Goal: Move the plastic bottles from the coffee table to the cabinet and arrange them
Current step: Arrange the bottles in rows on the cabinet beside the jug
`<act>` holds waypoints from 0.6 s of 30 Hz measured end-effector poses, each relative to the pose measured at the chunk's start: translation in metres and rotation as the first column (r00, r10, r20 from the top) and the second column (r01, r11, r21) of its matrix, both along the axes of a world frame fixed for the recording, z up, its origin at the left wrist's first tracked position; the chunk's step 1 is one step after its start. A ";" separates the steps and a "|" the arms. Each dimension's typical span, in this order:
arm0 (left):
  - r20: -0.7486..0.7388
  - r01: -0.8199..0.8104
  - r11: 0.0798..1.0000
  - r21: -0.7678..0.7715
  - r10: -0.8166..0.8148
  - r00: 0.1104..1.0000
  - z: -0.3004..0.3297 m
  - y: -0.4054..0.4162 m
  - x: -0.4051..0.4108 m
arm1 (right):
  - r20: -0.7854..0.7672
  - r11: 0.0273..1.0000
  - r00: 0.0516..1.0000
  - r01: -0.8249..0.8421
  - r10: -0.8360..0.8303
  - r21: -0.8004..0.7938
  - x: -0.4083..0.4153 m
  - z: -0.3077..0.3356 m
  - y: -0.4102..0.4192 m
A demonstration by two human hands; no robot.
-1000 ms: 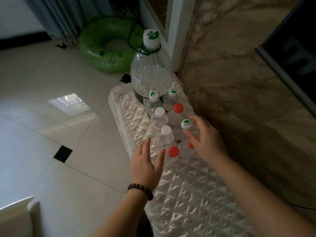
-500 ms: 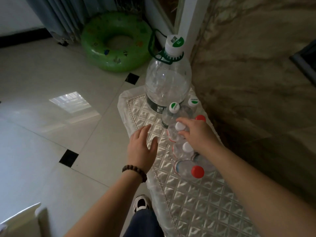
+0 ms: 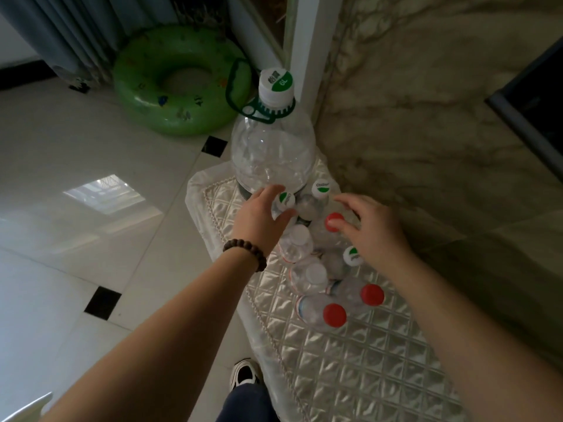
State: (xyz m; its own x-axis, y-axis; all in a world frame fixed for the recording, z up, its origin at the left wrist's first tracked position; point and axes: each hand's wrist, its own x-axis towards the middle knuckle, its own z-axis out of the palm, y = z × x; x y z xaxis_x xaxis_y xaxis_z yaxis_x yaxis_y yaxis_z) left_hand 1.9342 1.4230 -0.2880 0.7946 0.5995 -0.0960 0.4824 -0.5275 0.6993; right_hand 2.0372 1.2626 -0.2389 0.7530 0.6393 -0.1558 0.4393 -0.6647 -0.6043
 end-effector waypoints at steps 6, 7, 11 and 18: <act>0.020 0.008 1.000 0.022 -0.008 1.000 -0.002 0.000 0.004 | -0.089 0.982 0.994 -0.077 0.062 -0.175 0.003 -0.021 -0.005; 0.024 0.015 1.000 0.024 -0.015 1.000 -0.002 0.000 0.005 | -0.085 0.981 0.995 -0.070 0.056 -0.181 0.003 -0.022 -0.005; 0.014 0.022 0.999 0.034 -0.022 1.000 -0.005 0.000 0.004 | -0.085 0.986 0.995 -0.057 0.044 -0.157 0.002 -0.023 -0.004; 0.035 -0.038 0.997 -0.069 0.040 0.999 -0.001 -0.007 -0.013 | -0.184 0.999 0.983 0.005 -0.014 -0.049 0.007 -0.021 -0.025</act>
